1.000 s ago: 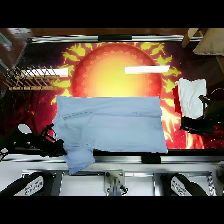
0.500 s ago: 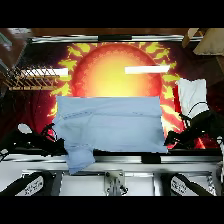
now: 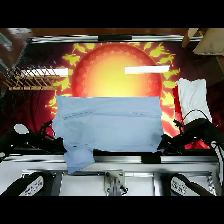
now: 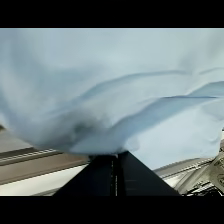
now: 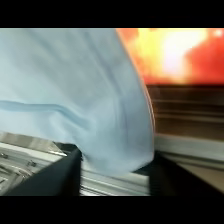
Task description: Fold the shirts.
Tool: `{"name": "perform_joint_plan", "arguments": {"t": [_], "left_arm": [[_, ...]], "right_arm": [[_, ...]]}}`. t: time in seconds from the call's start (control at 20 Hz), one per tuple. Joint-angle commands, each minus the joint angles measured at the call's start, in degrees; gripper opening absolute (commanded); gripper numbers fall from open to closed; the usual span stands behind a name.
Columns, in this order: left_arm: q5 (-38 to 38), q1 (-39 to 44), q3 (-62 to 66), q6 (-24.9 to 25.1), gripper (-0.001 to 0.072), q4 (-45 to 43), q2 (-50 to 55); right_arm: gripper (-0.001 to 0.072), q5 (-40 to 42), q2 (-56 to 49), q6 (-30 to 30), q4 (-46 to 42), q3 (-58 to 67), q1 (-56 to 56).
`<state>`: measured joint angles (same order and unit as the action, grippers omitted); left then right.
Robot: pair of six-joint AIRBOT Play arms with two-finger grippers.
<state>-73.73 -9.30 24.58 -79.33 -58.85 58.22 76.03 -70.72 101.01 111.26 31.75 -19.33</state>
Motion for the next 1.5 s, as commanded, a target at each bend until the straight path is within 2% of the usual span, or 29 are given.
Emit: {"name": "perform_joint_plan", "arguments": {"t": [0.0, 0.1, 0.25, 0.35, 0.45, 0.6, 0.85, 1.0, 1.2, 1.25, 1.3, 1.35, 1.4, 1.45], "left_arm": [[0.09, -0.02, 1.44, 0.63, 0.0031, 0.0, -0.66], [-0.02, -0.02, 4.76, 2.78, 0.0031, -0.02, -0.79], [-0.57, -0.02, 12.83, 3.17, 0.003, 0.04, -1.01], [-0.33, -0.02, 18.88, 3.19, 0.0029, -0.02, -0.7], [0.55, -0.11, 24.13, 3.19, 0.003, -0.02, 1.22], [0.61, -0.39, 32.39, 3.17, 0.003, 0.07, 9.07], [0.7, -0.42, 45.79, 3.63, 0.003, 0.42, 23.61], [0.48, -0.26, 51.36, 3.3, 0.003, 1.16, 30.56], [1.31, -0.26, 53.24, 2.99, 0.0031, 1.49, 34.82], [1.27, -0.26, 53.24, 3.02, 0.008, 1.51, 35.41], [1.11, -0.24, 53.24, 3.02, 0.0316, 1.51, 35.58], [0.79, -0.26, 53.27, 3.02, 0.062, 1.51, 35.5], [0.2, -0.39, 53.31, 3.26, 0.069, 1.49, 35.28], [-0.83, -0.63, 53.68, 3.72, 0.0687, 1.44, 35.06]], "right_arm": [[0.0087, -2.84, -0.07, -0.44, 1.2, -0.52, 1.4], [0.0086, -1.27, -0.04, 1.97, 2.4, 1.53, 1.4], [0.0085, 1.79, -0.04, 3.17, 4.07, 8.55, 1.42], [0.0084, 0.66, -0.07, 3.04, 8.83, 13.18, 1.62], [0.0085, -3.61, -0.15, 1.2, 8.35, 17.86, 3.96], [0.0085, -9.92, -3.41, -2.32, 6.21, 25.27, 9.18], [0.0085, -12.09, -13.53, -8.04, 0.98, 37.03, 12.63], [0.0085, -14.6, -16.79, -8.85, 0.66, 38.36, 13.09], [0.0086, -15.23, -19.87, -9.97, 0.7, 38.36, 13.09], [0.0114, -15.26, -20.5, -9.99, 0.72, 38.36, 13.09], [0.0274, -15.43, -20.92, -10.03, 0.7, 38.36, 13.07], [0.0475, -15.39, -20.94, -9.88, 0.66, 38.36, 13.07], [0.0506, -15.06, -20.72, -9.68, 0.35, 38.45, 12.96], [0.0506, -14.14, -20.57, -9.7, -0.83, 38.84, 12.57]]}}
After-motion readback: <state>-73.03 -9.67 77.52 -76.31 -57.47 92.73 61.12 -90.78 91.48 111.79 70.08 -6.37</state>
